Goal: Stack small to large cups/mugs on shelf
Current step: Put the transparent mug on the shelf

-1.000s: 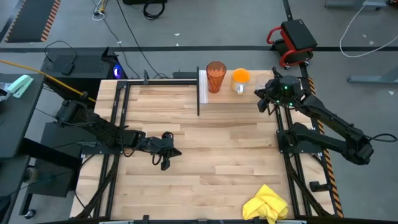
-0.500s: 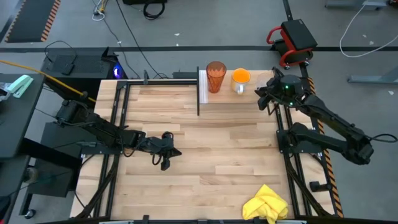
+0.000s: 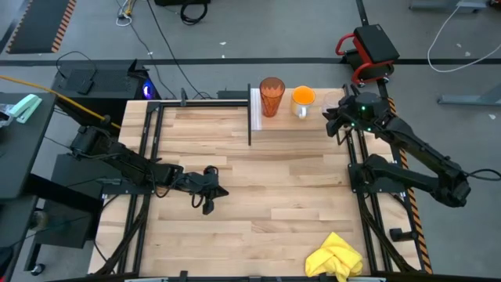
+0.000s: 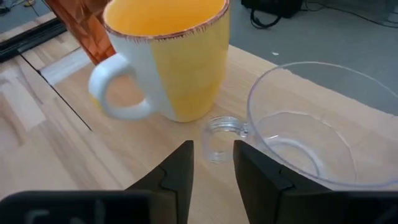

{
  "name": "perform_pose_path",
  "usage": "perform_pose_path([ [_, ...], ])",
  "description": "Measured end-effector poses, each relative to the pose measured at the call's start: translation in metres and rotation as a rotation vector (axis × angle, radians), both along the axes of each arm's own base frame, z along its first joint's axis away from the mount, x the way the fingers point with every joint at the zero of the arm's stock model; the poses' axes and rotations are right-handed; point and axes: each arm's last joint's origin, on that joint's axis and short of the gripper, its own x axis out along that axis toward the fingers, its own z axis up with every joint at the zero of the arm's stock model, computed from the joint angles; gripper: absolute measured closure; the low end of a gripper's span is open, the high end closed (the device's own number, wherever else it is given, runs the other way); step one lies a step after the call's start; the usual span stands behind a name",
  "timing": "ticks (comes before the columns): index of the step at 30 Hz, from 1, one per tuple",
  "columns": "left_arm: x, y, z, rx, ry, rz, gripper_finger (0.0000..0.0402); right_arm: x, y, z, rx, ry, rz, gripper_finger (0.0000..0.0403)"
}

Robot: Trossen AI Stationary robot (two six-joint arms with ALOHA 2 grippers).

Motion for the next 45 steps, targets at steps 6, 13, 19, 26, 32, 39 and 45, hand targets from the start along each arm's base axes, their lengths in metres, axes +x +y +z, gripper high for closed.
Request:
perform_pose_path([
  [6, 0.0, 0.0, 0.0, 0.0, 0.0, 0.0, 0.0377, -0.003, 0.003, 0.006, 0.041, 0.006, -0.029, 0.0282],
  [13, 0.0, 0.001, 0.0, 0.011, -0.002, 0.016, 0.0378, -0.001, 0.014, 0.017, 0.079, -0.006, 0.02, 0.0286],
  [19, 0.0, 0.001, 0.0, 0.012, -0.002, 0.016, 0.0373, -0.008, 0.029, 0.035, 0.146, 0.071, -0.064, 0.0333],
  [26, 0.001, 0.005, 0.0, 0.039, -0.008, 0.059, 0.0373, 0.004, 0.034, 0.051, 0.074, 0.045, -0.06, 0.0393],
  [32, 0.002, 0.012, 0.0, 0.038, -0.007, 0.089, 0.0378, 0.03, 0.022, 0.045, 0.064, 0.152, -0.102, 0.0398],
  [39, 0.003, 0.015, 0.0, 0.038, -0.007, 0.102, 0.037, 0.058, 0.005, 0.048, 0.055, 0.238, -0.138, 0.04],
  [45, 0.003, 0.015, 0.0, 0.035, -0.006, 0.103, 0.0379, 0.074, -0.004, 0.051, 0.052, 0.271, -0.15, 0.0401],
])
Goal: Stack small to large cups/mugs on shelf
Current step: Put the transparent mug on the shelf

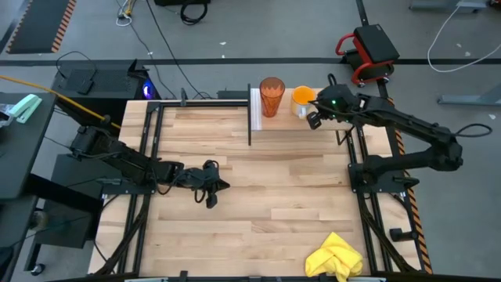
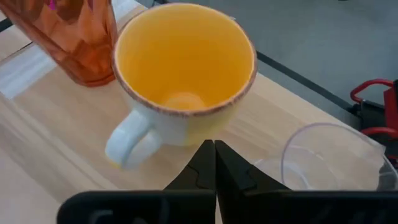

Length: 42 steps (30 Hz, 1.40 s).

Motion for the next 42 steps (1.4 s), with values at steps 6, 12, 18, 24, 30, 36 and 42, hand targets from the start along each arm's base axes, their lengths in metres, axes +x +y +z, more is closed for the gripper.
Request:
perform_pose_path([
  [6, 0.0, 0.0, 0.0, 0.0, 0.0, -0.001, 0.0377, 0.007, 0.002, -0.006, 0.0, 0.055, -0.011, 0.0402],
  [12, 0.0, 0.0, 0.0, 0.0, 0.0, -0.001, 0.0373, 0.005, 0.007, -0.007, -0.019, 0.099, -0.05, 0.0402],
  [18, 0.0, 0.0, 0.0, 0.0, 0.0, -0.001, 0.0382, 0.003, 0.008, -0.009, -0.021, 0.118, -0.078, 0.0402],
  [24, 0.0, 0.0, 0.0, 0.0, 0.0, -0.001, 0.0381, 0.0, 0.009, -0.01, -0.012, 0.146, -0.096, 0.0403],
  [30, 0.0, 0.0, 0.0, 0.001, 0.0, -0.001, 0.0374, -0.003, 0.01, -0.012, -0.003, 0.173, -0.131, 0.0403],
  [36, 0.0, 0.0, 0.0, 0.001, 0.0, -0.001, 0.0382, -0.006, 0.011, -0.014, 0.006, 0.191, -0.151, 0.0403],
  [42, 0.0, 0.0, 0.0, 0.001, 0.0, -0.001, 0.0378, -0.003, 0.018, -0.013, -0.027, 0.196, -0.156, 0.0403],
])
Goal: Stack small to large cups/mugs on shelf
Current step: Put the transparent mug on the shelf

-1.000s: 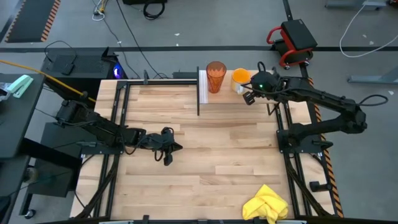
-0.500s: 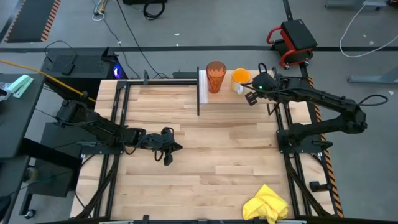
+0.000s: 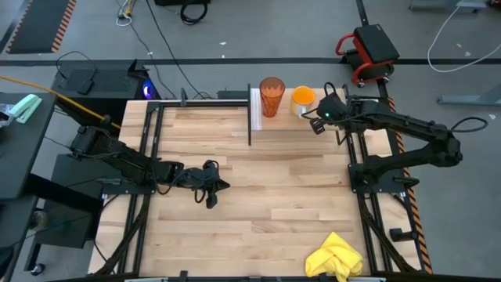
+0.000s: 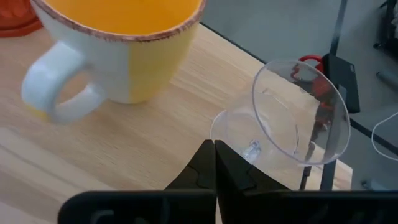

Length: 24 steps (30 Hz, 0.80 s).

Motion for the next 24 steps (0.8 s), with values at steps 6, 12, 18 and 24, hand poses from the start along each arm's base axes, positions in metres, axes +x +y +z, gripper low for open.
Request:
perform_pose_path([
  [6, 0.0, 0.0, 0.0, 0.0, 0.0, 0.0, 0.0376, 0.0, 0.006, 0.0, -0.024, 0.003, -0.021, 0.0403],
  [12, 0.0, 0.0, 0.0, 0.0, 0.0, -0.001, 0.0383, -0.002, 0.007, -0.001, -0.02, 0.018, -0.048, 0.0403],
  [18, 0.0, 0.0, 0.0, 0.002, 0.0, -0.001, 0.0375, -0.001, 0.008, -0.001, -0.024, 0.007, -0.041, 0.0403],
  [24, 0.0, 0.0, 0.0, 0.002, 0.0, 0.0, 0.0373, 0.006, 0.011, 0.002, -0.046, -0.042, 0.002, 0.0403],
])
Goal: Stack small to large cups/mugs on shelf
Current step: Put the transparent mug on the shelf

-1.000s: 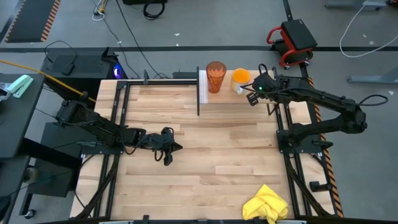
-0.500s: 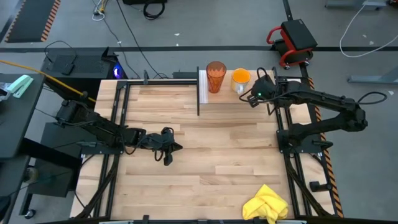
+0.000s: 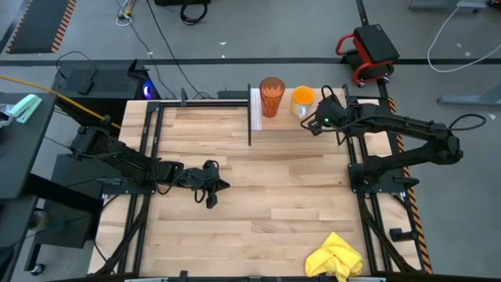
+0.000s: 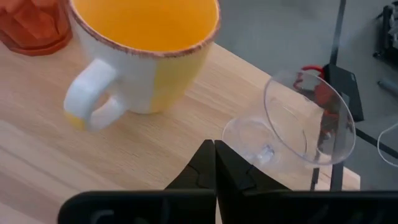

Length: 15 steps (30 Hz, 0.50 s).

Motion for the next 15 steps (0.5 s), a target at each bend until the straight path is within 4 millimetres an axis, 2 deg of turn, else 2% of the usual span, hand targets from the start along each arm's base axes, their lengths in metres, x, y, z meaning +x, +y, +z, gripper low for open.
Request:
perform_pose_path([
  [8, 0.0, 0.0001, 0.0, 0.007, 0.0, -0.003, 0.0383, 0.0002, -0.0004, 0.0003, -0.007, 0.001, 0.0, 0.0403],
  [15, 0.0, 0.0001, 0.0, 0.008, 0.0, -0.005, 0.0376, -0.0029, -0.006, -0.0027, 0.006, 0.041, -0.035, 0.0403],
])
